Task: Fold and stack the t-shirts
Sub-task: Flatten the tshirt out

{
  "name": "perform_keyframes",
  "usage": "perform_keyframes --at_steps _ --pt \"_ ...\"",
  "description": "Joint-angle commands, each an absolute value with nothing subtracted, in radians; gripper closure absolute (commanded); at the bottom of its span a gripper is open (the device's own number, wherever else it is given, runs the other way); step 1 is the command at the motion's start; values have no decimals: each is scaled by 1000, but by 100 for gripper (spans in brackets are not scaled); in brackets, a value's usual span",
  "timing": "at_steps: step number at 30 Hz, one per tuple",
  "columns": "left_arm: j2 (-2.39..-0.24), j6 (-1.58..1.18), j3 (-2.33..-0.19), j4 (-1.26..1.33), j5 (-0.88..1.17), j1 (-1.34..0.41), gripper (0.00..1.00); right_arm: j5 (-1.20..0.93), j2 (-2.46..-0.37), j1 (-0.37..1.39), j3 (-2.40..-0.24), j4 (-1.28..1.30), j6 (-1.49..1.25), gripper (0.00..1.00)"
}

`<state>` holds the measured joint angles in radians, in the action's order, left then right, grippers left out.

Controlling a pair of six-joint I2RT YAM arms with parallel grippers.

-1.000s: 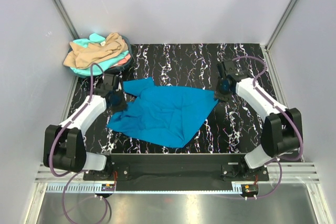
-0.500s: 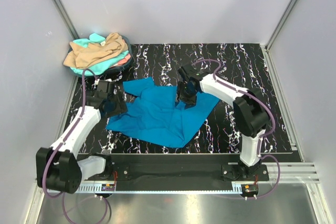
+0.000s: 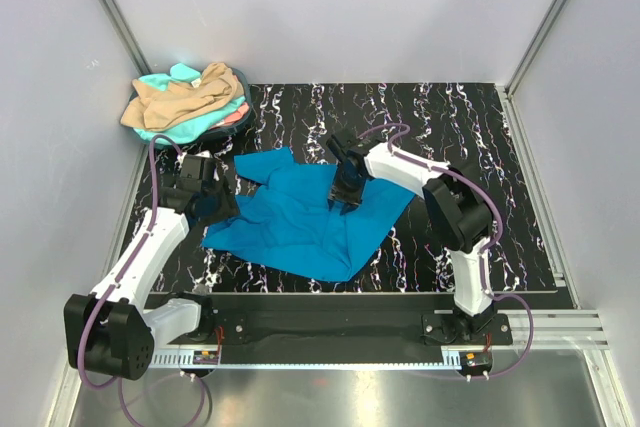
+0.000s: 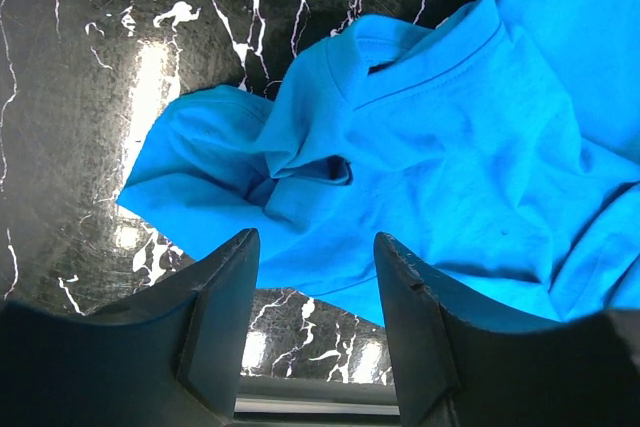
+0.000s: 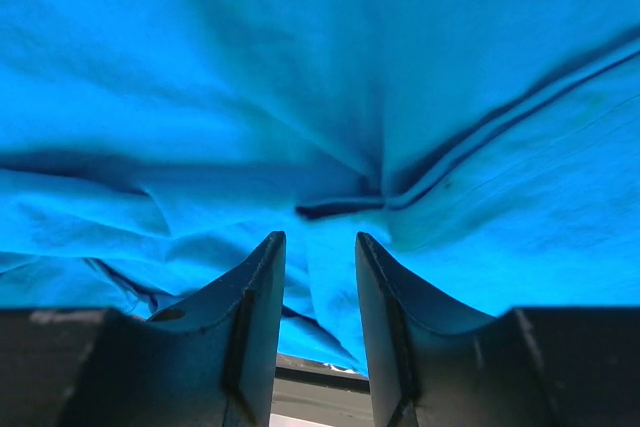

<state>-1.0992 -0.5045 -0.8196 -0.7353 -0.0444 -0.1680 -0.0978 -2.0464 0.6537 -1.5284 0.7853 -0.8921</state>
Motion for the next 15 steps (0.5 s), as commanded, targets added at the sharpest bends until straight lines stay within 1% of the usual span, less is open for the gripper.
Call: perform_keyframes --at_steps 1,6,12,14,15 --pt "-1094 -511 -833 -715 -18 -167 46 -71 -2068 670 -1581 808 -922 58" --pt "-1100 -522 -841 -726 -29 -169 46 -19 -2097 673 -1614 848 -919 57" --pt "-1097 -532 -845 -735 -32 -167 46 18 -2137 673 -1641 879 -907 59" --pt "-1095 -538 -845 -741 -32 -167 45 31 -2134 673 -1644 877 -904 66" --pt "-1095 -540 -847 -744 -35 -167 46 37 -2128 675 -1649 880 -902 72"
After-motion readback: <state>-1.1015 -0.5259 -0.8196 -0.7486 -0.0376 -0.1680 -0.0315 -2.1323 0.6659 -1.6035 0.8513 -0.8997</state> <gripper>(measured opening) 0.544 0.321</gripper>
